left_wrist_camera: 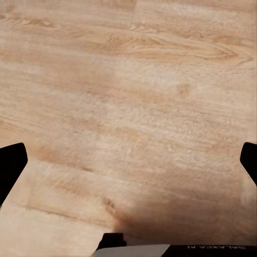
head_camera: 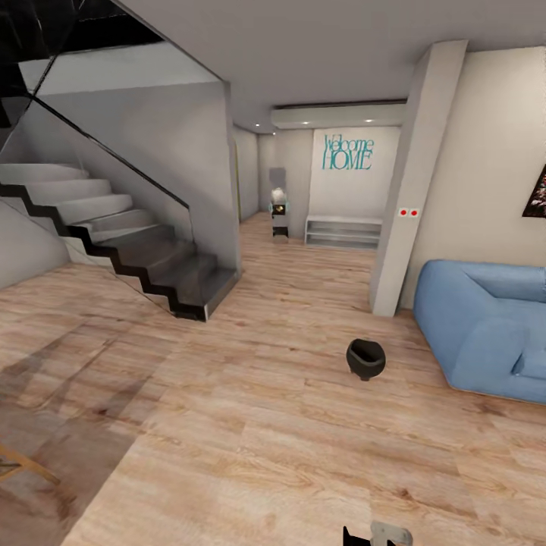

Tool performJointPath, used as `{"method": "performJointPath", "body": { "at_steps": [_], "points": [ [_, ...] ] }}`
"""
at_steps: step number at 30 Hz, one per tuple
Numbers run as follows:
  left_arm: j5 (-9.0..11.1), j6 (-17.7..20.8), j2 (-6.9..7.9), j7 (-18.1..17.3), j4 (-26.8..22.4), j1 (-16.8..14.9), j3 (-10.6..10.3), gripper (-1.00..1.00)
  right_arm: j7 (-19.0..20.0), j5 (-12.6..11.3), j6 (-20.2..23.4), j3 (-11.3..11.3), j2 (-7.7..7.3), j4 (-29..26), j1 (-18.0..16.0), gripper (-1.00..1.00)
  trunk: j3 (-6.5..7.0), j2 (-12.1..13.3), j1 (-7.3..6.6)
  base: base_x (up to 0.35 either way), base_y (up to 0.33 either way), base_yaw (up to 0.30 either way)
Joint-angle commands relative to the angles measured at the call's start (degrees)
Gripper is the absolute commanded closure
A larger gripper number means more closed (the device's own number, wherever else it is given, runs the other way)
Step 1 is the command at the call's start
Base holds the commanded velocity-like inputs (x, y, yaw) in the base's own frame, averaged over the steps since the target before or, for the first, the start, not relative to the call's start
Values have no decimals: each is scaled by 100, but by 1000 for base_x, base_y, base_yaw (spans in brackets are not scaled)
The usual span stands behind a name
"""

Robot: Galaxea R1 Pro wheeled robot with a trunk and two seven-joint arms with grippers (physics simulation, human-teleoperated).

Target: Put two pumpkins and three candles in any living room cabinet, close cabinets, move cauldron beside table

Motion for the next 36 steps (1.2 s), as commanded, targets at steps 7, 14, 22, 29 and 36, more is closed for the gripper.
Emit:
{"method": "performJointPath", "body": {
  "at_steps": [7, 14, 22, 29, 36],
  "points": [
    [60, -30, 5, 42, 2, -6, -41, -100, -38, -55, -29, 48, -4, 3, -6, -100, -10, -9, 5, 310, -28, -26],
    [58, -33, 7, 39, 3, -6, -41, -100, -38, -60, -29, 48, -4, 3, -6, -100, -10, -9, 5, 310, -85, -150],
    [56, -33, 5, 34, 3, -6, -41, -100, -14, -64, -29, 48, -4, 3, -6, -100, -10, -9, 5, 310, -100, -249],
    [51, -32, 5, 34, 3, -6, -41, -100, -12, -59, -29, 48, -4, 3, -6, -100, -10, -9, 5, 310, -108, -278],
    [50, -28, 5, 34, 3, -6, -41, -100, -12, -52, -29, 53, -4, 3, -6, -100, -10, -9, 5, 310, -113, -238]
  ]
}}
